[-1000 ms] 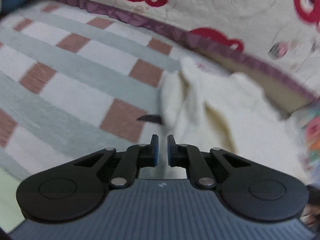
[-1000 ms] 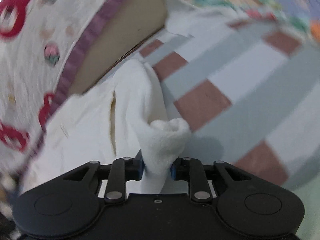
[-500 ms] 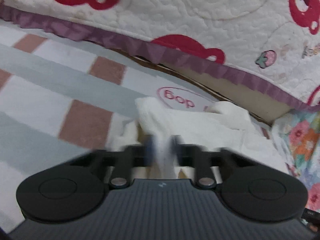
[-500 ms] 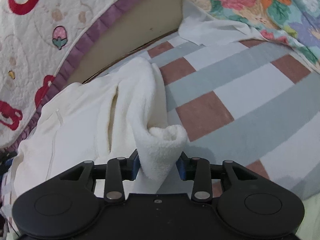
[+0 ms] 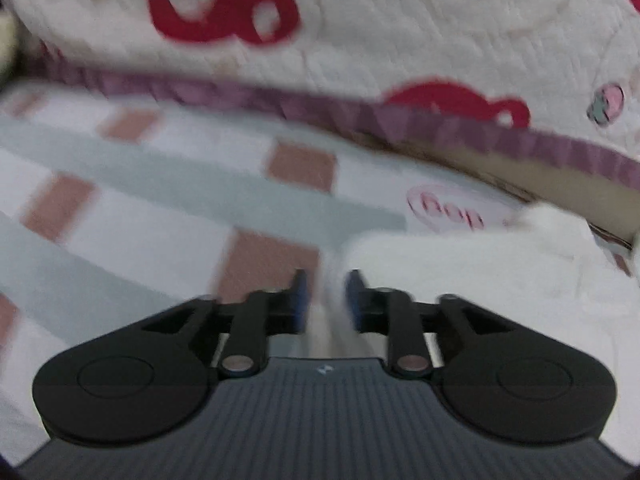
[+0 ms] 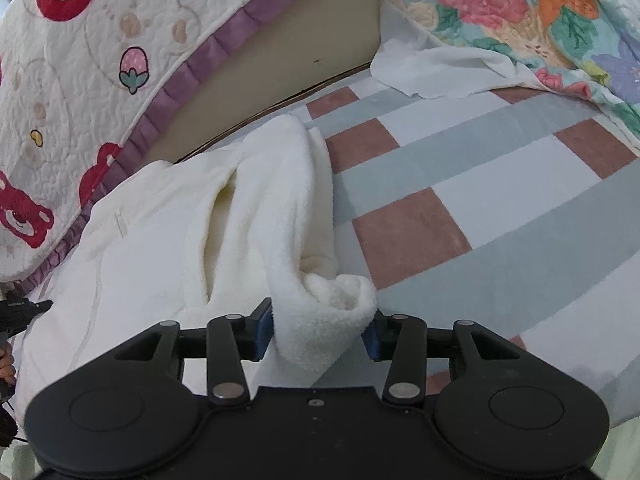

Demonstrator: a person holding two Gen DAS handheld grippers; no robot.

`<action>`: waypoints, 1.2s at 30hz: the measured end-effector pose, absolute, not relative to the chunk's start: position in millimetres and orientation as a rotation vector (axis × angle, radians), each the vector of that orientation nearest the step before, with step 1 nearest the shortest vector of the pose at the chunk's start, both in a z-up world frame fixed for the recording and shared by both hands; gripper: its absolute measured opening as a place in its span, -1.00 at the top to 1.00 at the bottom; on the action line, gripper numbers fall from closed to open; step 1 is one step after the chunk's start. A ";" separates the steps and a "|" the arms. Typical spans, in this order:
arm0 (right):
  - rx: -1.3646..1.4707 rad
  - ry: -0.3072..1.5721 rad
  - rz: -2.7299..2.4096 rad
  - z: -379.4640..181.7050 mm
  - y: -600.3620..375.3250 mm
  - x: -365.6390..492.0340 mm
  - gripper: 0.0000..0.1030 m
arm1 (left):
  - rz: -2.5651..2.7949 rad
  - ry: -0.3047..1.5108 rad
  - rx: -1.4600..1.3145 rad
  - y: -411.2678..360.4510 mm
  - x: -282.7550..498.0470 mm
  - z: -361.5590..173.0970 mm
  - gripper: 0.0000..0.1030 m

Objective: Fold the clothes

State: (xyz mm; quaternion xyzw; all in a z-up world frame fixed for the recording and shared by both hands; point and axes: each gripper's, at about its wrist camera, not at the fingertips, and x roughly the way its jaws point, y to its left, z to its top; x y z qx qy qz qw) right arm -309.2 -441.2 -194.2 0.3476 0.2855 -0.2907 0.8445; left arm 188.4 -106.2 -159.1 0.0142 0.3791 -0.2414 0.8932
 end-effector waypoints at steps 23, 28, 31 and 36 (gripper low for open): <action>1.171 0.431 -0.641 -215.2 -442.8 -357.3 -0.03 | -0.877 0.950 0.291 -111.6 55.7 -162.7 0.11; 1.266 0.359 -0.621 -222.8 -445.1 -358.3 -0.03 | -1.041 0.838 0.172 -136.5 21.1 -125.7 0.11; 1.312 0.342 -0.617 -231.0 -444.2 -351.6 -0.03 | -1.160 0.950 0.045 -169.5 9.4 -144.2 0.09; 1.261 0.332 -0.612 -236.9 -436.5 -330.8 -0.07 | -1.099 1.041 0.219 -208.0 -16.0 -193.0 0.11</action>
